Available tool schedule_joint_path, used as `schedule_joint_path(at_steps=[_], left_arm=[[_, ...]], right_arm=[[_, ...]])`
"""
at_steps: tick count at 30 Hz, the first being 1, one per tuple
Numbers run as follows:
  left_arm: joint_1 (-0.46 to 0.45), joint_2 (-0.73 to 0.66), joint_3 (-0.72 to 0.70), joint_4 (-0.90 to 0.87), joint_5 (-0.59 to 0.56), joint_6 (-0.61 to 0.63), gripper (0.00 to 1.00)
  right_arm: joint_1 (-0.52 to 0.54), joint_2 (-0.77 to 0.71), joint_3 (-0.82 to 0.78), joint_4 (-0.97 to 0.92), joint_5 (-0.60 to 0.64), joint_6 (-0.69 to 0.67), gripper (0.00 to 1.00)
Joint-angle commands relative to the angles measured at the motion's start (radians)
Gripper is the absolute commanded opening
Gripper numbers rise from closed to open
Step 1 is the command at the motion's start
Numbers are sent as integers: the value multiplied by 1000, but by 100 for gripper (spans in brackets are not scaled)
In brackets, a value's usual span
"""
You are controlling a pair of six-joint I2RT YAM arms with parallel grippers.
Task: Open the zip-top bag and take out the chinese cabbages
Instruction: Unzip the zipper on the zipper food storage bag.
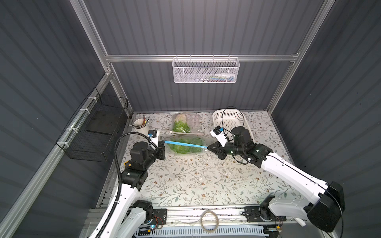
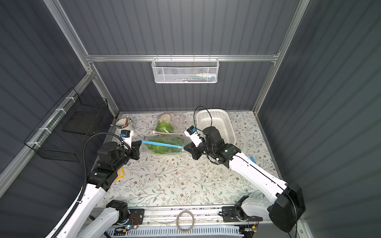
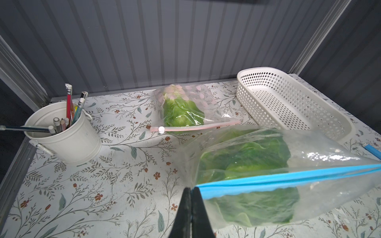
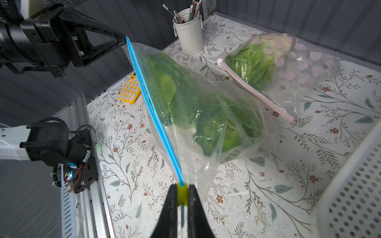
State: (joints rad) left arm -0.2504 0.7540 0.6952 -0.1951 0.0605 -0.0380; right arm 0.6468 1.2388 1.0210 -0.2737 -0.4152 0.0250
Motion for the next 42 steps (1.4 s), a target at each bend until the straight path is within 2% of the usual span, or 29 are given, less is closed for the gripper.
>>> schedule_joint_path(at_steps=[1,5,13,22,38,42], left_arm=[[20,-40,1,-5,-208,22,0],[20,-61,-11,21,-147,25,0],[20,-44,-4,24,-63,17,0],[20,-61,-19,55,71,20,0],[20,-66,-26,78,177,20,0],[20,-51,-26,86,261,17,0]], right_arm=[[-24,-29,-7,-172,65,3,0],[-24,-74,-39,-207,133,4,0],[-23,-113,-65,-129,126,21,0],[-24,-78,-48,-121,115,27,0],[-24,-24,-17,-12,89,34,0],[-23,8,10,17,90,25,0]])
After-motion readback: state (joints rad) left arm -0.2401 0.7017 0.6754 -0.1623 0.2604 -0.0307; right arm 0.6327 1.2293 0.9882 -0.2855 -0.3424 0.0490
